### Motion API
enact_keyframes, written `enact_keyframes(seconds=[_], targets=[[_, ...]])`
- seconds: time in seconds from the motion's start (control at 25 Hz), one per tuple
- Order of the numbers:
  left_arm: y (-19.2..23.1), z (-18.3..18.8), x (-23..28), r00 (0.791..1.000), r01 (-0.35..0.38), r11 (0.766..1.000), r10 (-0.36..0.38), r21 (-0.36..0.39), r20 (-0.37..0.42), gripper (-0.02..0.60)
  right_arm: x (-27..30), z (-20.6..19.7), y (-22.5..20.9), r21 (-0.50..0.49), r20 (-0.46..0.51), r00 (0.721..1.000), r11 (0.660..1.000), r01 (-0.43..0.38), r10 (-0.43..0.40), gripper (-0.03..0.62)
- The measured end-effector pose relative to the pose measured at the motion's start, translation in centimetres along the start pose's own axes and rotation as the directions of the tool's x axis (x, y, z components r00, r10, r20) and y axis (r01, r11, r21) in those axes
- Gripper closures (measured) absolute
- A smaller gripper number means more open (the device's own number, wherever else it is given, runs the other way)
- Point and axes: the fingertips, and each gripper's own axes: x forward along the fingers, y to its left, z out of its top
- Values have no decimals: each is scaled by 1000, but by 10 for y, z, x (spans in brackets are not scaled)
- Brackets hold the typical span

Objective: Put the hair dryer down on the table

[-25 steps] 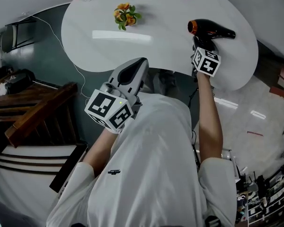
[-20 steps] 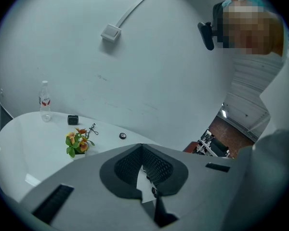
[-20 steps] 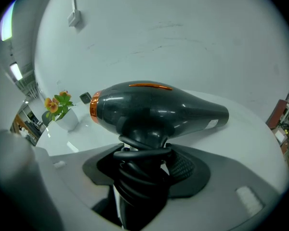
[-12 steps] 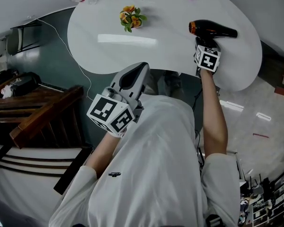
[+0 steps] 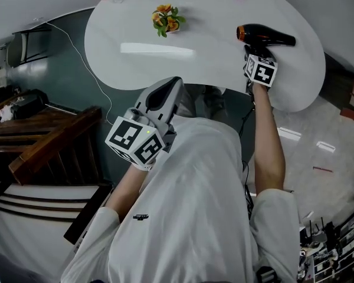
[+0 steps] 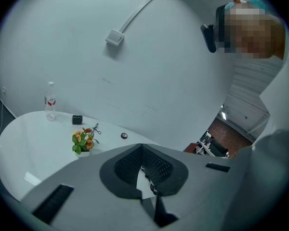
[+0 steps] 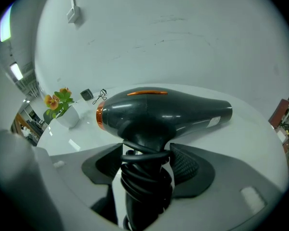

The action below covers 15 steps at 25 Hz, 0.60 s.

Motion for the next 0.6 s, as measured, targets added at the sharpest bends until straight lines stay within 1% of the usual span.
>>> enact_keyframes(seconds=[0.16,0.32,0.4,0.48,0.6], targets=[[-7,3,-6,1000,13,1000,-14,10,21,580,-15,9,-1,-2,34,999,1000,16,-16,256],[-7,1,-12,999,16,1000,-16,-5,45,580,-36,21,1,-12,92,996,1000,11,-10,255],[-9,3,-15,998,27,999,-25,-24,57,580,-49,28,8,-39,128,992,999,-7,12,255],[-12,6,-17,997,32,999,-30,-27,71,580,-62,33,16,-73,155,987,997,-21,32,255],[-13,7,-18,995,35,999,-33,-24,90,580,-80,36,26,-137,168,984,990,-27,50,256]])
